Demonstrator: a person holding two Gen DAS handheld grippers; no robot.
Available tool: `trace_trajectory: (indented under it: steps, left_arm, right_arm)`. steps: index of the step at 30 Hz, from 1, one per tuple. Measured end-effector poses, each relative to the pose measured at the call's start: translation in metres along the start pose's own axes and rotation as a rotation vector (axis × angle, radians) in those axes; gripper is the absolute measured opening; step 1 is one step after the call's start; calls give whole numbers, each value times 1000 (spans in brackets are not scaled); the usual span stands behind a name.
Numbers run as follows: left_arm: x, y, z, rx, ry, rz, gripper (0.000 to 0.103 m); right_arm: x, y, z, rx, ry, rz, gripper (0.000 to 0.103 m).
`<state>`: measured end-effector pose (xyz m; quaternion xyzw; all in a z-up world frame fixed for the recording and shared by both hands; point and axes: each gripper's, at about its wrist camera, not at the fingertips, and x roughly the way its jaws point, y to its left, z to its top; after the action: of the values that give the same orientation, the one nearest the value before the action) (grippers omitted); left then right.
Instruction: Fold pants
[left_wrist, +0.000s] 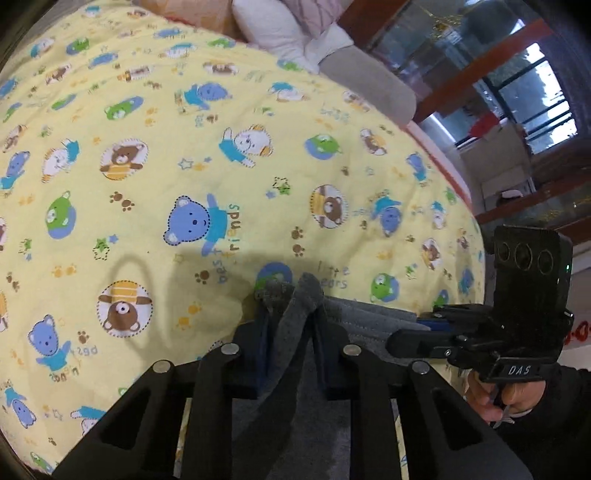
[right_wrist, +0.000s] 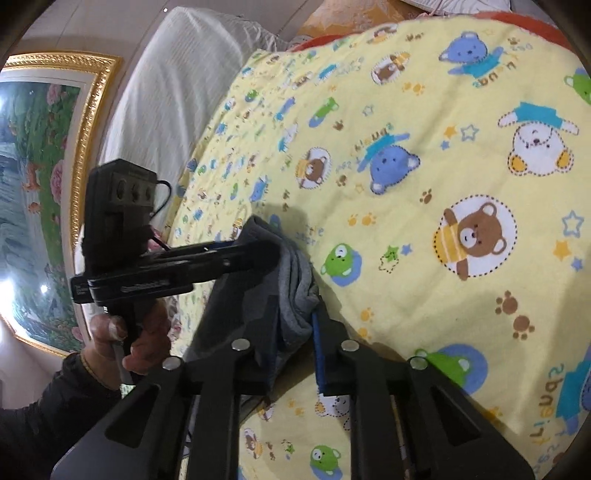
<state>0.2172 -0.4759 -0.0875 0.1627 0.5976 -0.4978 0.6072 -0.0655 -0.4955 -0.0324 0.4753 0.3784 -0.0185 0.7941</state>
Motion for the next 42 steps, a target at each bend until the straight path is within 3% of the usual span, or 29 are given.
trace_trajectory:
  steps: [8,18,28,42]
  left_arm:
    - [-59,-3,-19,-46,-145,-51,16]
    - [-151,7,-74,-114,-354,-149,16]
    - [-221,34,-163,-165,-495,-175,16]
    - [-261,98,-296,-337,-566,-162,16]
  right_arm:
    - [-17,45,2,-96,-29,50,15]
    - [-32,135,-15,-253,-31,174,15]
    - [-14,209,-63,-369,42,250,15]
    - [63,277,-144,-431,217,299,15]
